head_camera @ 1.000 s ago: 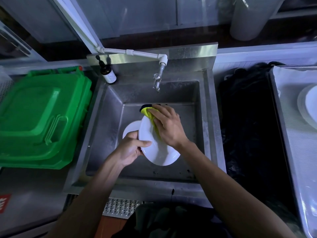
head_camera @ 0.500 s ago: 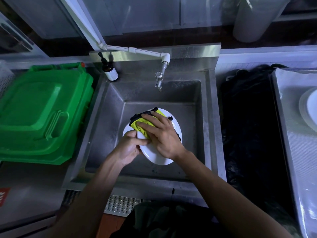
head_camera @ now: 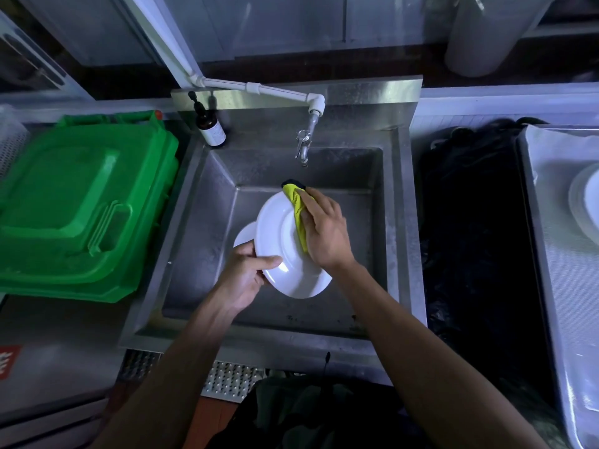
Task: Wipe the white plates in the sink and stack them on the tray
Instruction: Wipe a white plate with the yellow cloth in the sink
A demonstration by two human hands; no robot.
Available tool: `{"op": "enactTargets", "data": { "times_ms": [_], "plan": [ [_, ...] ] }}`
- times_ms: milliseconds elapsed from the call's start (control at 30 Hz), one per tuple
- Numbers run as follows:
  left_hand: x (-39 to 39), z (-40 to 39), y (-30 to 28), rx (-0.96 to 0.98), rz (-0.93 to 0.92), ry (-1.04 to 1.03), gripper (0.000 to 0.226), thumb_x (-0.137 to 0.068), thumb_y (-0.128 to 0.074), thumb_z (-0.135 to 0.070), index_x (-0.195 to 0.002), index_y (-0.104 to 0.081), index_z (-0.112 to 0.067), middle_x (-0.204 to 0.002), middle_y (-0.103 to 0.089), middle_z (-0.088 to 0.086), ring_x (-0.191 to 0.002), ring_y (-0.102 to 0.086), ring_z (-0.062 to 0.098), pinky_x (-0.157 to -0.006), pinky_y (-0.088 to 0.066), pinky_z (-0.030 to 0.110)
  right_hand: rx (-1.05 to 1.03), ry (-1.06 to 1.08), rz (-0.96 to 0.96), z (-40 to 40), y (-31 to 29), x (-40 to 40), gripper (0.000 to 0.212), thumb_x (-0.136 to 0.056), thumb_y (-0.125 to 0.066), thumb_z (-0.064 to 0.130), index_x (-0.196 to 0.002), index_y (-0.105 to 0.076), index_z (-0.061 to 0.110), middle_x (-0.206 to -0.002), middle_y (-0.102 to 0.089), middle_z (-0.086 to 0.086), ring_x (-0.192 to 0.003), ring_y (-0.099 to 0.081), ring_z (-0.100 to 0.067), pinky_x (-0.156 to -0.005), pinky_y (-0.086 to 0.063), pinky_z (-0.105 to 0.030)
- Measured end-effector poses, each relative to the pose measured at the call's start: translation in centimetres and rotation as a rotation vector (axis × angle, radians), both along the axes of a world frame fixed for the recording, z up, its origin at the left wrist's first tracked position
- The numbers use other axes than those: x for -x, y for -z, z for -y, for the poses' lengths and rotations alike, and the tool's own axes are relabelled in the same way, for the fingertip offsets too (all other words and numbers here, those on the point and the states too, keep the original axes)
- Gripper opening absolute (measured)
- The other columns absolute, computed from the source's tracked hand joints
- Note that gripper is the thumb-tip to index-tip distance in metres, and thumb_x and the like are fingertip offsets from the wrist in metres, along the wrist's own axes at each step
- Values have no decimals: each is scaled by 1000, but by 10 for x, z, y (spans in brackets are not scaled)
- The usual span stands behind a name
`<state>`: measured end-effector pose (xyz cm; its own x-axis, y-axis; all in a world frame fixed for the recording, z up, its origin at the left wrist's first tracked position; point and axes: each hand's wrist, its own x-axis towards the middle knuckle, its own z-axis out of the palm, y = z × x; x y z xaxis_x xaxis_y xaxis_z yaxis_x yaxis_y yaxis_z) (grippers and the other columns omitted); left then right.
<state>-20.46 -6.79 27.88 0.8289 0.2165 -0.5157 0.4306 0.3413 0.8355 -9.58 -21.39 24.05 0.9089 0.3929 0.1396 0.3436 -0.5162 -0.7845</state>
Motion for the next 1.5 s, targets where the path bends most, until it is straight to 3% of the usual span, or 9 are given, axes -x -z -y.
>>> {"op": "enactTargets", "data": {
  "times_ms": [233,433,533,700,833,1000,1200,1333,1500],
  "plan": [
    [0,-2,1,53,71,-64,79,-63,-83,-12,-137,-55,-2,-131,-63,25,-120,-61,42,-77,-59,43,39,57,-130,2,10,-2,46,-108,-35,29,-154,-37,29,-156,-40,3,-136,-39,-31,-110,-37,-54],
    [-6,2,-2,89,71,-163,60,-79,-68,4,-137,-55,2,-128,-66,23,-114,-64,43,-88,-58,54,41,86,-183,-2,12,19,45,-106,-38,25,-150,-43,24,-159,-36,-1,-137,-35,-35,-108,-38,-55],
    [-12,7,-6,108,53,-220,54,-81,-65,0,-134,-56,6,-123,-67,23,-108,-66,40,-78,-60,47,60,90,-155,-8,8,33,43,-105,-40,26,-148,-46,26,-159,-36,1,-138,-33,-33,-100,-42,-53],
    [-19,9,-8,142,63,-257,40,-95,-56,-2,-135,-58,5,-125,-67,23,-107,-66,37,-80,-59,43,106,74,-93,-20,-2,48,42,-107,-36,32,-148,-43,32,-157,-37,8,-138,-33,-27,-92,-43,-51],
    [-23,11,-8,225,91,-297,42,-95,-58,-13,-136,-61,-5,-121,-71,14,-104,-71,30,-74,-60,34,111,92,-45,-28,-12,59,42,-106,-35,34,-148,-43,34,-156,-38,9,-141,-34,-25,-94,-42,-49],
    [-26,7,-7,304,95,-371,39,-91,-61,-21,-126,-68,-7,-122,-72,15,-107,-71,29,-83,-61,35,113,103,74,-25,-17,66,43,-106,-33,37,-144,-50,29,-154,-44,6,-143,-36,-27,-100,-39,-49],
    [-26,1,-6,356,125,-414,49,-91,-64,-16,-136,-58,0,-134,-65,19,-123,-64,35,-95,-57,47,-4,85,-47,-7,-8,56,41,-108,-39,28,-147,-48,25,-159,-36,3,-147,-26,-27,-110,-33,-51],
    [-22,-2,-8,367,104,-407,36,-87,-66,-12,-122,-67,-6,-126,-70,14,-118,-67,31,-84,-61,43,-47,109,-91,2,-7,43,38,-107,-42,25,-144,-52,25,-157,-39,4,-144,-29,-27,-109,-35,-50],
    [-16,-4,-10,358,96,-362,54,-83,-63,-7,-136,-56,-9,-121,-73,7,-113,-69,25,-84,-62,40,-37,101,-92,13,-5,29,39,-107,-44,22,-144,-52,21,-156,-40,0,-140,-33,-30,-108,-36,-50]
  ]
}}
